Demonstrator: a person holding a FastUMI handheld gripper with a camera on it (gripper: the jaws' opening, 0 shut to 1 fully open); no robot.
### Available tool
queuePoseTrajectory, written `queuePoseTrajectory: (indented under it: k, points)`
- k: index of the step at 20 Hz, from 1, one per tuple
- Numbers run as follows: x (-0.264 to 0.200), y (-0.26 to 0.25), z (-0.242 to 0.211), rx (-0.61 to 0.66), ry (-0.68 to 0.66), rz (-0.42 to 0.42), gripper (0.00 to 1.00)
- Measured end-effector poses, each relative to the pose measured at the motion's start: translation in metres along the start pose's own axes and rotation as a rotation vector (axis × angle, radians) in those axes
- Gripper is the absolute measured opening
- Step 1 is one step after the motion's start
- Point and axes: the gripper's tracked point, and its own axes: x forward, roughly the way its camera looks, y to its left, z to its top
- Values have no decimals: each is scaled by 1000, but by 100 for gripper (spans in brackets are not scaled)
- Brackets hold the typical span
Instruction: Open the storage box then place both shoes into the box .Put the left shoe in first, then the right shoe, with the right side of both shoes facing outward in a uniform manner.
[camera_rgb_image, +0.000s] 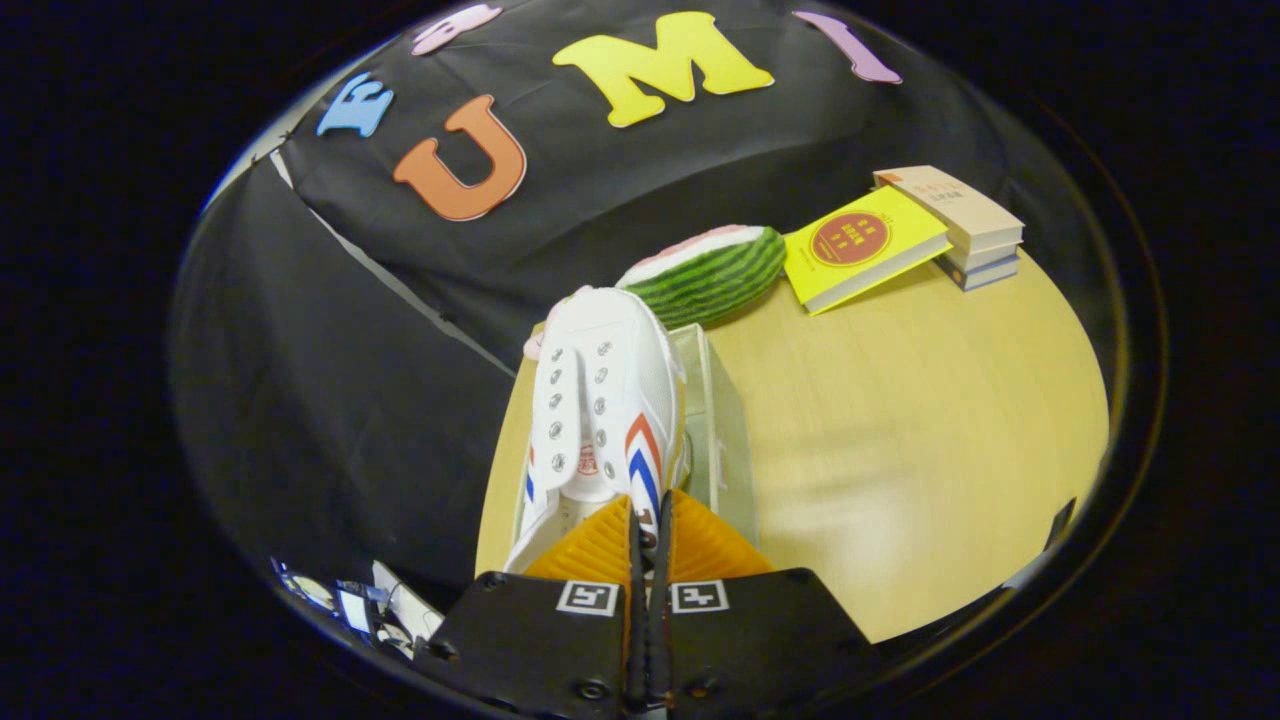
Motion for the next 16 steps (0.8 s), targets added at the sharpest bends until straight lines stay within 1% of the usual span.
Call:
queuePoseTrajectory:
  k: [3, 8, 10, 11, 12, 14, 15, 16]
  points:
    - [10, 4, -4, -17, -34, -16, 6]
    - [15, 3, 2, -87, -113, -46, 6]
    - [18, 6, 2, -107, -140, -22, 7]
    - [21, 11, 3, -124, -160, 5, 9]
    - [21, 9, 7, -168, -192, -1, 23]
    - [3, -9, 28, -251, -331, -83, 62]
    - [-9, -18, 30, -283, -368, -133, 82]
    - [0, -22, 32, -311, -380, -142, 100]
